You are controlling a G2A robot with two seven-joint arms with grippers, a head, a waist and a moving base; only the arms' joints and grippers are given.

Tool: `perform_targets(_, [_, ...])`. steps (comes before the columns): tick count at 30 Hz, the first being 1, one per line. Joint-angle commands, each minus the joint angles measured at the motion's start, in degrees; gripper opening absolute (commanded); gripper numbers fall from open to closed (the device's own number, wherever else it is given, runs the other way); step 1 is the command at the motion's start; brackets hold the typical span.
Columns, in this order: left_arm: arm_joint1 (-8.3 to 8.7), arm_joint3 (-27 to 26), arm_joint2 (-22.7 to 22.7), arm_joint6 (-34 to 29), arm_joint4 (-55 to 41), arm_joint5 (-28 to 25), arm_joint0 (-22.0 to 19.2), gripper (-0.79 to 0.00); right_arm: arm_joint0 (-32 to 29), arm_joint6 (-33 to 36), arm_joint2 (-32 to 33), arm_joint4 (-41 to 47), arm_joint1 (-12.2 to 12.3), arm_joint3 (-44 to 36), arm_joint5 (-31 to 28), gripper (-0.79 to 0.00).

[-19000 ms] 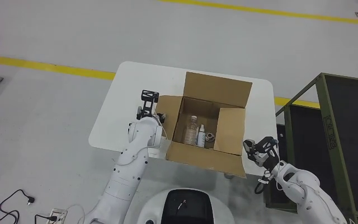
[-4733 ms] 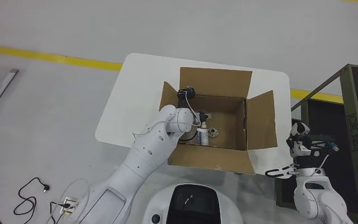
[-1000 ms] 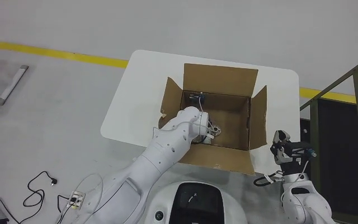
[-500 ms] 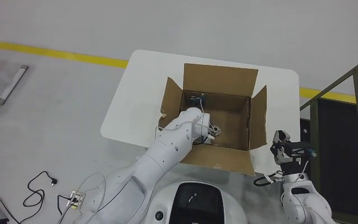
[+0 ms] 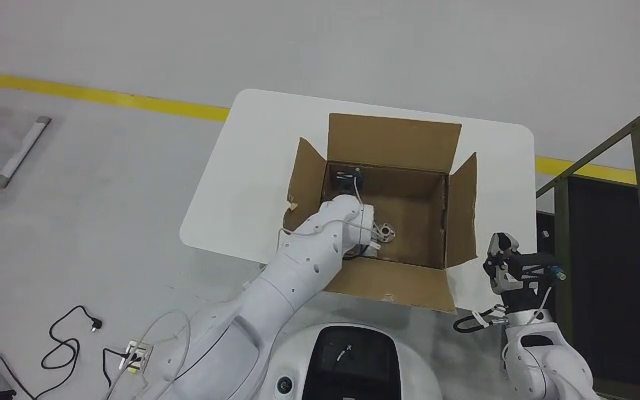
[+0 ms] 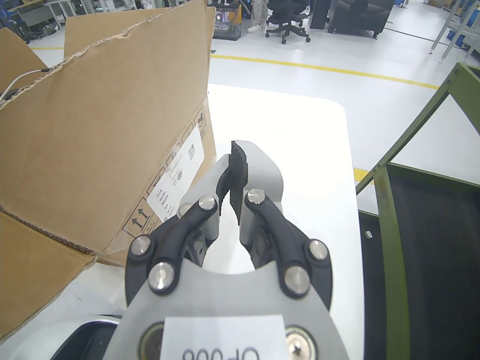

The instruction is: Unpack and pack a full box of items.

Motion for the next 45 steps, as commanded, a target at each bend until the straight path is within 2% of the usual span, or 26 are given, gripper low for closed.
perform_targets(1, [-0.14,0.79,0.07,-0.7,0.65,0.07,-0.33,0.0,0.0,0.0,0.0,0.0,0.0,0.0,0.0,-0.785])
perform_targets(11, [-1.08,3.26,0.02,-1.69,2.08,1.08,-1.23,0.0,0.0,0.0,0.0,0.0,0.0,0.0,0.0,-0.785])
perform_targets(28, [-3.17,7.38,-0.69,-0.01,1.23,-0.6,-2.18,0.0,0.0,0.0,0.0,0.0,0.0,0.0,0.0,-0.785])
perform_targets(31, [-3.67,8.42,-0.53,0.57,1.51,-0.66,-2.66,-0.135,0.0,0.0,0.0,0.0,0.0,0.0,0.0,-0.785])
perform_targets(34, [-4.09,9.29,-0.46,0.73,1.88,-0.52,-3.39,-0.102,0.0,0.0,0.0,0.0,0.0,0.0,0.0,-0.785])
perform_targets(38, [-4.5,9.86,-0.38,0.73,2.65,-0.13,-3.99,-0.095,0.0,0.0,0.0,0.0,0.0,0.0,0.0,-0.785])
perform_targets(39, [-4.57,10.04,-0.41,0.72,2.77,-0.07,-4.06,-0.105,0.0,0.0,0.0,0.0,0.0,0.0,0.0,-0.785])
perform_targets(41, [-4.69,10.42,-0.57,0.75,2.84,-0.02,-4.14,-0.203,0.0,0.0,0.0,0.0,0.0,0.0,0.0,-0.785])
perform_targets(45, [-4.96,11.27,-0.78,0.84,2.95,-0.29,-4.12,-0.215,0.0,0.0,0.0,0.0,0.0,0.0,0.0,-0.785])
